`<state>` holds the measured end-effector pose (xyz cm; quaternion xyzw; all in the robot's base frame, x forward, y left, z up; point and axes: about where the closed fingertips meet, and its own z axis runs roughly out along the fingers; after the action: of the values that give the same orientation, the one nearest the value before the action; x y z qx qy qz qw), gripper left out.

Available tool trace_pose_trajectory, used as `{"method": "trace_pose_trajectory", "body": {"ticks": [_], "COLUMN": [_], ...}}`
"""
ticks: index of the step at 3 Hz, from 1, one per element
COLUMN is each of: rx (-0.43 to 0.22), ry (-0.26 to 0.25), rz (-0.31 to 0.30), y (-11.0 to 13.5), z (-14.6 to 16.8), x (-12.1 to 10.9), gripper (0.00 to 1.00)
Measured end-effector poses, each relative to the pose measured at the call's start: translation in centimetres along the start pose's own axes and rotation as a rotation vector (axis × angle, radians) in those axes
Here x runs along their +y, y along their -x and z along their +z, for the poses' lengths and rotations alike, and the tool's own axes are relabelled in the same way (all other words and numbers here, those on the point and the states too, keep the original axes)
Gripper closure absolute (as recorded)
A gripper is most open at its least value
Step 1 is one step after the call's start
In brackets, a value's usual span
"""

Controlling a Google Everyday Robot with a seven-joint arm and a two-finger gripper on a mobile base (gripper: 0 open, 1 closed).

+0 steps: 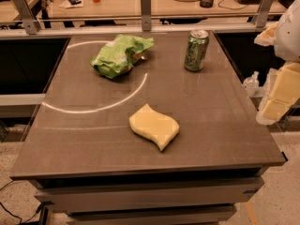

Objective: Move sponge near green rice chip bag

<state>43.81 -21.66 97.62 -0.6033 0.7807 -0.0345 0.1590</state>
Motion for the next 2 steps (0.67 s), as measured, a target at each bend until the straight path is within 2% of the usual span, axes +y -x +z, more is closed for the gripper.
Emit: {"method": "trace_pose_trajectory", "body": {"ticks": [1, 2], "rx": [0.000, -0.016], "ry": [0.000, 0.010], "rz": [0.000, 0.085], "y": [0.00, -0.06], "z": [0.00, -0.62], "x": [0.00, 0.87], "gripper": [0.00, 0.00]}}
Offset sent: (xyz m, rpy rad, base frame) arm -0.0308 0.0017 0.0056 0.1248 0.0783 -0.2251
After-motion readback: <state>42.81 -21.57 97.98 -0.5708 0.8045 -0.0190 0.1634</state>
